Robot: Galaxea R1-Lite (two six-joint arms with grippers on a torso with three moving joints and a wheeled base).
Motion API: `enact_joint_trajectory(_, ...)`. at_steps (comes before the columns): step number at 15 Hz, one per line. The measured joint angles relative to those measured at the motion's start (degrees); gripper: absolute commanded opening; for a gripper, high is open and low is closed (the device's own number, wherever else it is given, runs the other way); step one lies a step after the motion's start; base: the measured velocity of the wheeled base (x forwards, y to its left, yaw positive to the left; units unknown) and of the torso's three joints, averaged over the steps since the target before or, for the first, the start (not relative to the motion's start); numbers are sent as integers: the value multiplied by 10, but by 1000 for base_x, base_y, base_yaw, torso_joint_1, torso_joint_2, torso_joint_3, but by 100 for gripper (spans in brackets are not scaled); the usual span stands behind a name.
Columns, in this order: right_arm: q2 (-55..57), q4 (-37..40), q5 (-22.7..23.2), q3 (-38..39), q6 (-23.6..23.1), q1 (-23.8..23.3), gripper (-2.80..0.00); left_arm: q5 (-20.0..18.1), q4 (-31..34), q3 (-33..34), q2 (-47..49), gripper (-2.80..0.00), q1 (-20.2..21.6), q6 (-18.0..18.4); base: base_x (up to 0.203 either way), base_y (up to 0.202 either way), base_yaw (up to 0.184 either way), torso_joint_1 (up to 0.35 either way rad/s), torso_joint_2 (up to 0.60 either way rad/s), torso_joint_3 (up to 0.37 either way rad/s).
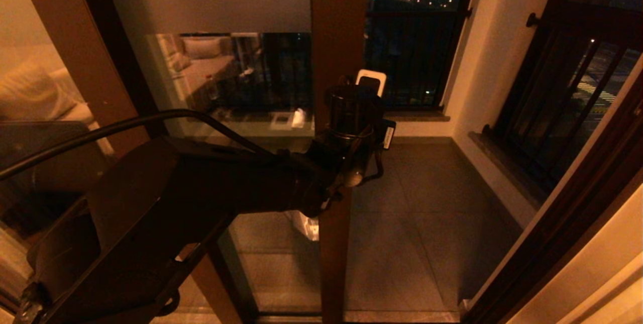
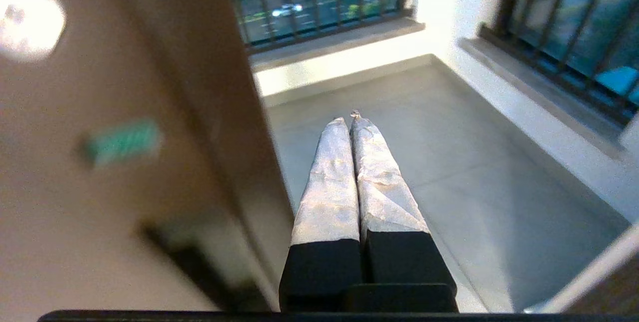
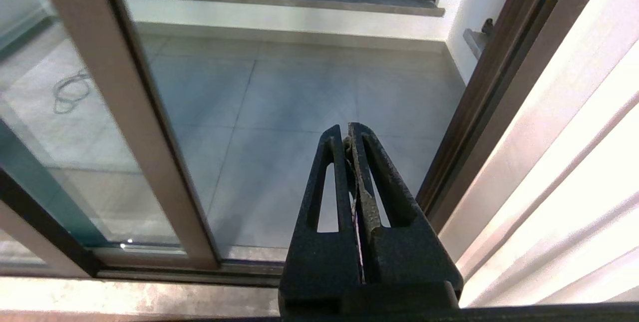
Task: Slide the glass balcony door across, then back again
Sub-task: Open the slid door
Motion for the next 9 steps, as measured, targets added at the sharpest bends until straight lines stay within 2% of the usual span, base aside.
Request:
enact_joint_trajectory(4, 0, 0, 0, 0, 0, 0, -280, 5, 0, 11, -10, -280, 12, -1, 0, 0, 0, 0, 0, 0)
enact_joint_trajectory(9, 0, 0, 0, 0, 0, 0, -280, 4, 2, 63, -42, -280, 34, -3, 0, 0, 0, 0, 0, 0)
